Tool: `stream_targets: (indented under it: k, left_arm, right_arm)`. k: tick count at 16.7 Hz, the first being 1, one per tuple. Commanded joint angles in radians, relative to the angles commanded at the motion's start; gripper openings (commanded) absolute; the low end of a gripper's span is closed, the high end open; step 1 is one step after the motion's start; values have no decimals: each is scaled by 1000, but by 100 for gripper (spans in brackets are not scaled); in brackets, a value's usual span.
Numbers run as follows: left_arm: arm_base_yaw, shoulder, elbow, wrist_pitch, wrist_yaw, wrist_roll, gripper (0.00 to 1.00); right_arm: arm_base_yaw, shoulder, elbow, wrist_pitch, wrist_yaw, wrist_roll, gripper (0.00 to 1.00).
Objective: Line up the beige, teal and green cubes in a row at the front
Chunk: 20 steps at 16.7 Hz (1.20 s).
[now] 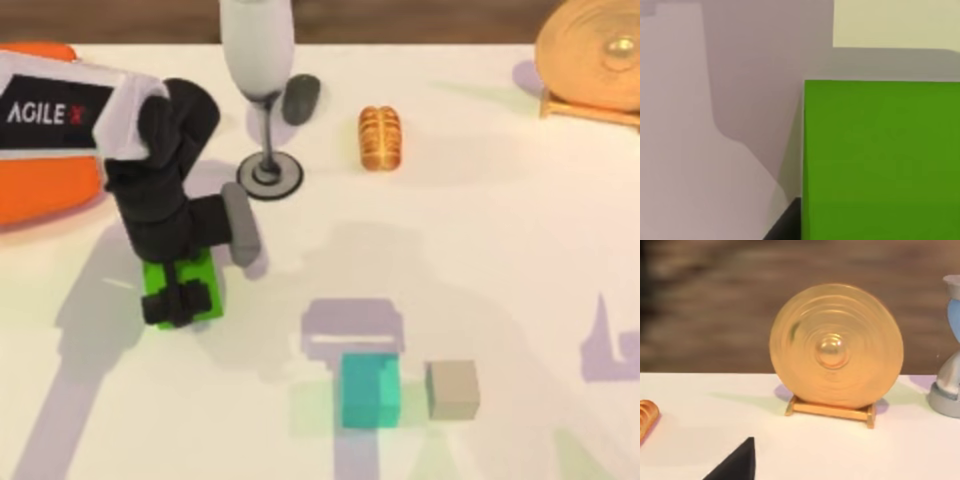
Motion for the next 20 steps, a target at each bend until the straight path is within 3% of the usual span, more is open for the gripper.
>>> stream_targets:
  k: [6, 16, 20]
  left_arm:
    - [0, 0, 0, 0, 0, 0, 2]
    - [0, -9, 3, -10, 2, -1, 0]
    - [11, -52, 69, -125, 3, -4, 0]
  right_arm:
    - [0, 0, 0, 0, 0, 0, 100]
    - [0, 0, 0, 0, 0, 0, 100]
    - [0, 0, 0, 0, 0, 0, 100]
